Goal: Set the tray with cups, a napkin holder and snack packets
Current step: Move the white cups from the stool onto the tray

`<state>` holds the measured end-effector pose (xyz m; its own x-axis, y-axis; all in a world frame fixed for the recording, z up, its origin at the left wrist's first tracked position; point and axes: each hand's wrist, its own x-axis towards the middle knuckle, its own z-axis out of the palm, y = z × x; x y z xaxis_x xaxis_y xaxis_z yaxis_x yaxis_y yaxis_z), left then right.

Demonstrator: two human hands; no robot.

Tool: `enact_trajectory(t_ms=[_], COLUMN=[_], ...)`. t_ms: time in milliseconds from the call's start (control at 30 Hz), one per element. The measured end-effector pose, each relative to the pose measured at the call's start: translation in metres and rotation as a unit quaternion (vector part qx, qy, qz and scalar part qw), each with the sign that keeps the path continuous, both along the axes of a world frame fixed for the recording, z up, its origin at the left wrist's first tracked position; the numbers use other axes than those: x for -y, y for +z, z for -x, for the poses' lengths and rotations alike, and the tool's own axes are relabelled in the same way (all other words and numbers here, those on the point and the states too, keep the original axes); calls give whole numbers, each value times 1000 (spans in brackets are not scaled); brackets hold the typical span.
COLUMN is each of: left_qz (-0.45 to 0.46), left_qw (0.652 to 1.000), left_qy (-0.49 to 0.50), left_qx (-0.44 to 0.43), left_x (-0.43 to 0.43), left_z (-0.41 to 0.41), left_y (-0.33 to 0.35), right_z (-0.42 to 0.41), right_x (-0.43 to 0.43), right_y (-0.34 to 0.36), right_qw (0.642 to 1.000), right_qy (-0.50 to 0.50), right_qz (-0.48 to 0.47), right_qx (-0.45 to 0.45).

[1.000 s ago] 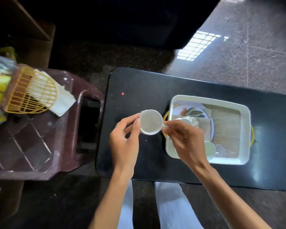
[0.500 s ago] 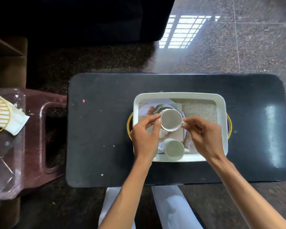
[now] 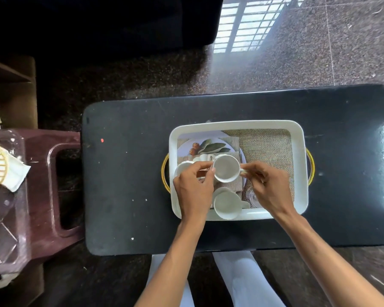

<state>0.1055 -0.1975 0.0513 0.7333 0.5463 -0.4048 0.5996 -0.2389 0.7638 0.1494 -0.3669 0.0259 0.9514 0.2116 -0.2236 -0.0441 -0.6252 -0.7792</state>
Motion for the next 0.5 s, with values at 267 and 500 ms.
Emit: enact_trajectory(t_ms=[267, 500], left_qz=[72, 167], left_qw=[993, 969], left_qy=[94, 179], left_qx=[-7, 48], left_x=[-10, -29], left_z=[4, 19], left_y=[-2, 13], right_z=[-2, 0], right_x=[4, 4], right_y=[-13, -17], right_qw=[1000, 998], right_qy=[9, 34], right_qz=[5, 39], right_qx=[-14, -24])
